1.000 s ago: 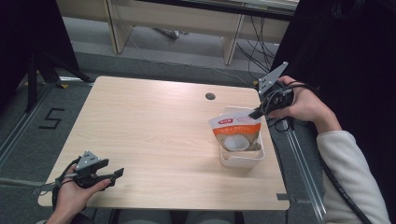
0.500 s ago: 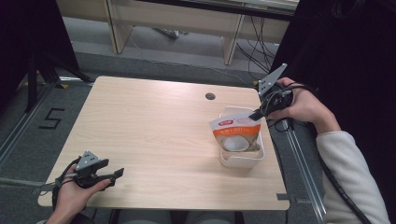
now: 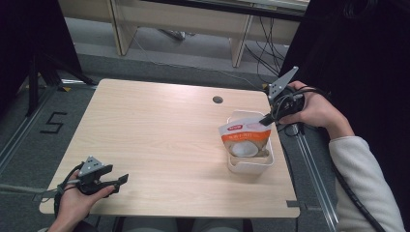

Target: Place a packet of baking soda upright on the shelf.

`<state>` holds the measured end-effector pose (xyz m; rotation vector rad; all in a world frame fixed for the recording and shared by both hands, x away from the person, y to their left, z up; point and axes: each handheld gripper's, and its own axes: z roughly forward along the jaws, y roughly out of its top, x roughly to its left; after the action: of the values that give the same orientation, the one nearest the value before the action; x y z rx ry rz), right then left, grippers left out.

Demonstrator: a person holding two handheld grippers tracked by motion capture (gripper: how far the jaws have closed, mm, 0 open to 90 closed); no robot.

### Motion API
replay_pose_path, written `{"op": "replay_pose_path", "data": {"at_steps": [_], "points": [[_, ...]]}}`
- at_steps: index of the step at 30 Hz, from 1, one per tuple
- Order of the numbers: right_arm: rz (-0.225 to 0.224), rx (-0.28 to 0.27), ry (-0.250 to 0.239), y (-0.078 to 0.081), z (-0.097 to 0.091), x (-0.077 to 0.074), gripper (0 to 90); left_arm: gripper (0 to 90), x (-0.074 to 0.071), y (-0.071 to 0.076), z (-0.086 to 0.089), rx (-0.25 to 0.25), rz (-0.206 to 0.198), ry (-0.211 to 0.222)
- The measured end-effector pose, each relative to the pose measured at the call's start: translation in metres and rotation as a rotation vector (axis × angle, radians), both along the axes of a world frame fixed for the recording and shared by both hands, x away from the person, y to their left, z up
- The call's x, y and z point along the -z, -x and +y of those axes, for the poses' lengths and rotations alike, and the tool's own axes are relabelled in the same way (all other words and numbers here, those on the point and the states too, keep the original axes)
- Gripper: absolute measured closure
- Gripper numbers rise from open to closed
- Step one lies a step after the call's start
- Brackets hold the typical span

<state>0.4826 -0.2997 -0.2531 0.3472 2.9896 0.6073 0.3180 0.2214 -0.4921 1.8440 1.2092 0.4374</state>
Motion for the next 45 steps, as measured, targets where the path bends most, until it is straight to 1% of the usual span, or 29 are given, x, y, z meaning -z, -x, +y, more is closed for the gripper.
{"op": "replay_pose_path", "data": {"at_steps": [1, 2, 3, 5, 6, 8, 9, 10, 14, 15, 16, 18, 19, 20, 25, 26, 27, 28, 29, 30, 33, 35, 36, 38, 39, 40, 43, 44, 45], "points": [[0.002, 0.001, 0.001, 0.0, -0.001, 0.0, 90.0, 27.7, 0.0, 0.0, 0.0, -0.002, 0.002, 0.007], [-0.004, -0.015, 0.002, -0.001, -0.002, 0.001, 90.0, 27.7, 0.0, 0.0, 0.0, -0.009, 0.005, 0.008], [-0.004, -0.015, 0.002, -0.001, -0.002, 0.001, 90.0, 27.7, 0.0, 0.0, 0.0, -0.009, 0.004, 0.008], [0.002, 0.004, 0.01, 0.0, -0.003, 0.001, 90.0, 27.7, 0.0, 0.0, 0.0, 0.0, 0.001, -0.002], [0.001, -0.013, 0.007, -0.001, -0.004, 0.002, 90.0, 27.7, 0.0, 0.0, 0.0, -0.001, 0.001, 0.0], [0.011, 0.01, 0.016, 0.0, -0.006, 0.002, 90.0, 27.7, 0.0, 0.0, 0.0, -0.001, 0.0, -0.001], [0.005, 0.0, 0.019, -0.001, -0.006, 0.002, 90.0, 27.7, 0.0, 0.0, 0.0, -0.001, 0.0, 0.0], [0.012, 0.024, 0.032, -0.001, -0.008, 0.003, 90.0, 27.7, 0.0, 0.0, 0.0, -0.001, 0.0, -0.001], [0.009, 0.026, 0.037, -0.001, -0.01, 0.004, 90.0, 27.7, 0.0, 0.0, 0.0, 0.0, 0.0, -0.001], [0.007, 0.018, 0.04, -0.002, -0.01, 0.005, 90.0, 27.7, 0.0, 0.0, 0.0, 0.0, 0.0, -0.001], [0.009, 0.032, 0.05, -0.001, -0.01, 0.005, 90.0, 27.7, 0.0, 0.0, 0.0, 0.0, 0.0, -0.001], [0.01, 0.04, 0.07, -0.001, -0.011, 0.006, 90.0, 27.7, 0.0, 0.0, 0.0, 0.0, 0.0, -0.001], [0.008, 0.031, 0.075, -0.002, -0.011, 0.007, 90.0, 27.7, 0.0, 0.0, 0.0, -0.001, 0.0, -0.001], [0.011, 0.038, 0.079, -0.001, -0.011, 0.008, 90.0, 27.7, 0.0, 0.0, -0.001, 0.0, 0.001, 0.0], [0.017, 0.037, 0.085, -0.003, -0.01, 0.013, 90.0, 27.7, 0.0, 0.0, -0.001, -0.001, 0.0, -0.001], [0.029, 0.039, 0.09, -0.003, -0.01, 0.014, 90.0, 27.7, 0.0, 0.0, 0.0, 0.0, 0.0, -0.002], [0.028, 0.038, 0.091, -0.004, -0.01, 0.015, 90.0, 27.7, 0.0, 0.0, 0.0, 0.0, 0.0, -0.001], [0.032, 0.049, 0.103, -0.004, -0.009, 0.015, 90.0, 27.7, 0.0, 0.0, 0.0, -0.001, 0.0, -0.001], [0.027, 0.063, 0.115, -0.003, -0.009, 0.015, 90.0, 27.7, 0.0, 0.0, 0.0, 0.0, 0.0, -0.001], [0.02, 0.057, 0.114, -0.003, -0.009, 0.015, 89.9, 27.7, 0.0, 0.0, 0.0, 0.0, 0.0, -0.001], [0.031, 0.062, 0.131, -0.003, -0.007, 0.014, 85.1, 27.7, 0.0, 0.0, -0.001, 0.001, 0.0, -0.002], [0.028, 0.067, 0.129, -0.002, -0.006, 0.013, 81.4, 27.7, 0.0, 0.0, -0.001, 0.0, -0.002, -0.003], [0.025, 0.067, 0.127, -0.002, -0.005, 0.012, 78.4, 27.7, 0.0, 0.0, -0.001, 0.002, -0.001, -0.002], [0.002, 0.072, 0.109, -0.001, -0.004, 0.012, 70.7, 27.7, 0.0, 0.0, -0.001, 0.003, -0.002, -0.004], [0.003, 0.071, 0.117, -0.002, -0.004, 0.011, 69.0, 27.7, 0.0, 0.0, -0.001, 0.003, -0.002, -0.004], [0.002, 0.074, 0.112, -0.002, -0.004, 0.012, 67.3, 27.6, 0.0, 0.0, -0.001, 0.003, -0.002, -0.003], [-0.011, 0.076, 0.106, 0.0, -0.003, 0.012, 64.1, 27.6, 0.0, 0.0, -0.001, 0.003, -0.002, -0.003], [-0.004, 0.059, 0.108, -0.001, -0.002, 0.011, 64.2, 27.6, 0.0, 0.0, -0.001, 0.003, -0.002, -0.002], [-0.011, 0.064, 0.106, 0.0, -0.001, 0.011, 66.4, 27.7, 0.0, 0.0, -0.001, 0.003, -0.002, -0.003]]}}
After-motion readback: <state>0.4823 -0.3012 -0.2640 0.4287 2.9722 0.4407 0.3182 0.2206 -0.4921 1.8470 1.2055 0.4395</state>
